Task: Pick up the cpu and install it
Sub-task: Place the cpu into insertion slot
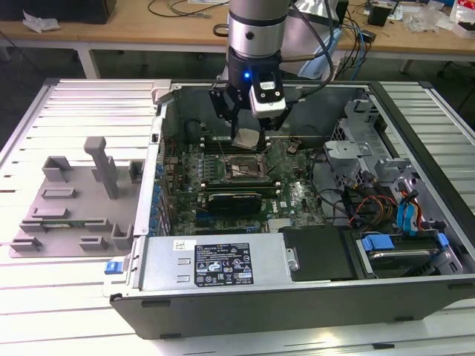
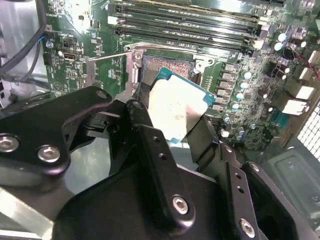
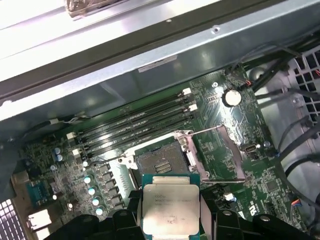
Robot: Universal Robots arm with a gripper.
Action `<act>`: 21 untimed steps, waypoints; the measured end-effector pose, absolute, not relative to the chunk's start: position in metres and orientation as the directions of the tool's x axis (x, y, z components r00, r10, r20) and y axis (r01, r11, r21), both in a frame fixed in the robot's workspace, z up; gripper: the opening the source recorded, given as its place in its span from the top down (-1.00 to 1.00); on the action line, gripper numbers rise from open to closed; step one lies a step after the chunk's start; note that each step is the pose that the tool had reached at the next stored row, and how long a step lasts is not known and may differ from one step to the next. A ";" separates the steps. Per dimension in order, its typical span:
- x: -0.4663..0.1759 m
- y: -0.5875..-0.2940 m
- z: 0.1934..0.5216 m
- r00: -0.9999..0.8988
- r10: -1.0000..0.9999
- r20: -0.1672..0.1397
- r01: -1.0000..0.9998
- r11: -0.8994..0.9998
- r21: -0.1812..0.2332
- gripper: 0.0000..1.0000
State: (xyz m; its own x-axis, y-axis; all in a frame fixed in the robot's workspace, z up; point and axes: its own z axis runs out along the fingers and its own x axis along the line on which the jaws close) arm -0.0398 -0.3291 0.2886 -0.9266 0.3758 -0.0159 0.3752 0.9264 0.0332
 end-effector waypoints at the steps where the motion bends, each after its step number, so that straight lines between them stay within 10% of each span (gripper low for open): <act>1: -0.040 -0.329 0.289 -0.921 0.388 -0.016 0.387 0.921 0.033 -0.09; 21: -0.040 -0.329 0.288 -0.801 0.599 -0.016 0.598 0.801 0.033 -0.09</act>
